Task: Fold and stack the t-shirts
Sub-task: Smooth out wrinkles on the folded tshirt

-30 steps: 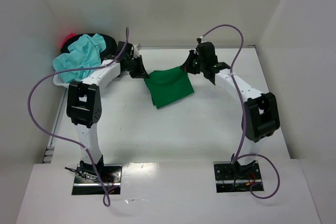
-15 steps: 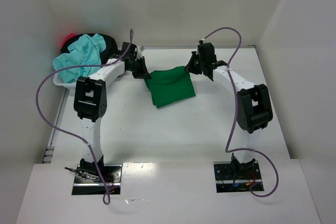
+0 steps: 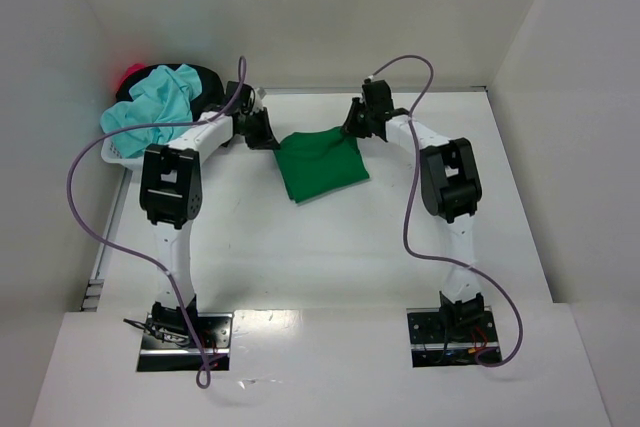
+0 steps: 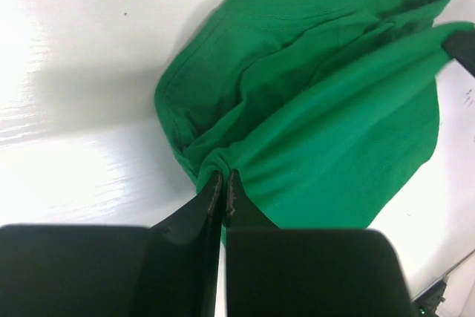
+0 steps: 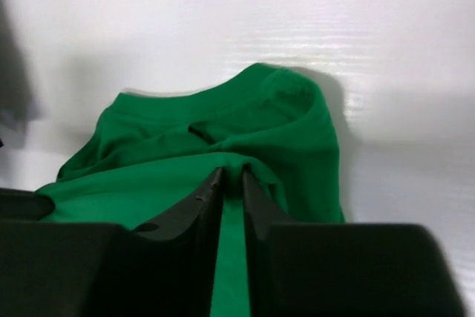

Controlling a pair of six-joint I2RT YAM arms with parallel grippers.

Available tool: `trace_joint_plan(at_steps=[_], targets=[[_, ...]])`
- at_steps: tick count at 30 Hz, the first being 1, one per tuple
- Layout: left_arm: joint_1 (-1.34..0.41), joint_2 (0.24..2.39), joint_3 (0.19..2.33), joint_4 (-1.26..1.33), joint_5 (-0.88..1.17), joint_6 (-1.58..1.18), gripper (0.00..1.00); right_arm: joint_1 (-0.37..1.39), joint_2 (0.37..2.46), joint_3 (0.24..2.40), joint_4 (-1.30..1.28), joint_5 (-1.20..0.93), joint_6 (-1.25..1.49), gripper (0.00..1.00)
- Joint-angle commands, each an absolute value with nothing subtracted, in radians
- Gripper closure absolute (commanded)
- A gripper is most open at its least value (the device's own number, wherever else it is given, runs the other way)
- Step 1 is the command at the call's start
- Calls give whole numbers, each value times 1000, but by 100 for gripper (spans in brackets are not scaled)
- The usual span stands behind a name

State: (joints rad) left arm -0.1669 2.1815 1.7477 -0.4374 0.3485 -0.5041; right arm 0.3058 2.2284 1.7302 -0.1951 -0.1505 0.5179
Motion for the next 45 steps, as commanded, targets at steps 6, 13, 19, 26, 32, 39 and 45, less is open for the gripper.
trace_joint_plan(at_steps=[6, 13, 19, 26, 32, 39, 45], targets=[[-149, 2206, 1763, -408, 337, -514, 38, 270, 2252, 1815, -167, -147, 494, 54], [-149, 2125, 1754, -422, 337, -505, 22, 250, 2065, 1695, -118, -126, 492, 27], [-149, 2034, 1583, -344, 348, -549, 24, 250, 1935, 1488, -52, -207, 492, 23], [-172, 2089, 1617, -322, 380, -567, 28, 259, 1868, 1273, 32, -247, 483, 39], [-181, 2146, 1664, -322, 380, -568, 29, 259, 1878, 1223, -6, -230, 460, 42], [-181, 2200, 1741, -342, 380, -568, 43, 294, 1896, 1178, 3, -241, 451, 63], [-181, 2247, 1793, -351, 380, -568, 66, 383, 1905, 1155, -6, -221, 460, 85]])
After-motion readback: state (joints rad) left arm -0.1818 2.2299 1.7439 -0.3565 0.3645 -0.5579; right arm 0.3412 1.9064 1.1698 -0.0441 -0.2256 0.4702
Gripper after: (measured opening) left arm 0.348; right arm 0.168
